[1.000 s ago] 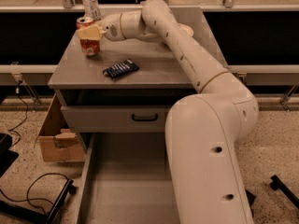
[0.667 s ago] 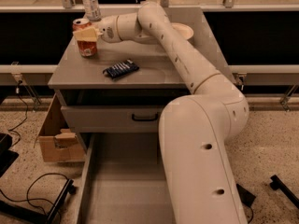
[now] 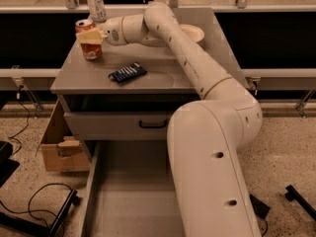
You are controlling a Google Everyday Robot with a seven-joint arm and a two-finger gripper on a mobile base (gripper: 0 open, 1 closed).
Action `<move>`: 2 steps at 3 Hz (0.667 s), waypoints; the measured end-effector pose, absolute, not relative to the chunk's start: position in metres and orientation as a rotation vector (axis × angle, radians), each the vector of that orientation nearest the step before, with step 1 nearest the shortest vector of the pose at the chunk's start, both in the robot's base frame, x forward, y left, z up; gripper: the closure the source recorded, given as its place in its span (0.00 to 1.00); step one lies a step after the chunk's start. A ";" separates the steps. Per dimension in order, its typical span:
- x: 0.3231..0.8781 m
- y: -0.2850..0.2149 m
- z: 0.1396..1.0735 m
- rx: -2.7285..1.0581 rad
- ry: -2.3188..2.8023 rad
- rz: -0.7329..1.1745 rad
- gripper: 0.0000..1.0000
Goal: Pick coke can from middle drawer and place on counter
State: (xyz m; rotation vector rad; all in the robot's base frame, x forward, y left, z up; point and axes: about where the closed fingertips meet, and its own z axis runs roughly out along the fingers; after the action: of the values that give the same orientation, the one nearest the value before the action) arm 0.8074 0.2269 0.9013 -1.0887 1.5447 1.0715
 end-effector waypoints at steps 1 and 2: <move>0.806 0.230 0.900 -1.092 1.545 1.076 0.36; 0.805 0.234 0.899 -1.096 1.545 1.081 0.13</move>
Offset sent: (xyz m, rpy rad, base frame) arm -0.0010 0.0034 -0.0013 -0.0001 0.0020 0.0045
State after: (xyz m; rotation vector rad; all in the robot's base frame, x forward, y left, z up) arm 0.8054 0.2340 0.8986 -1.0956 1.5445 1.0808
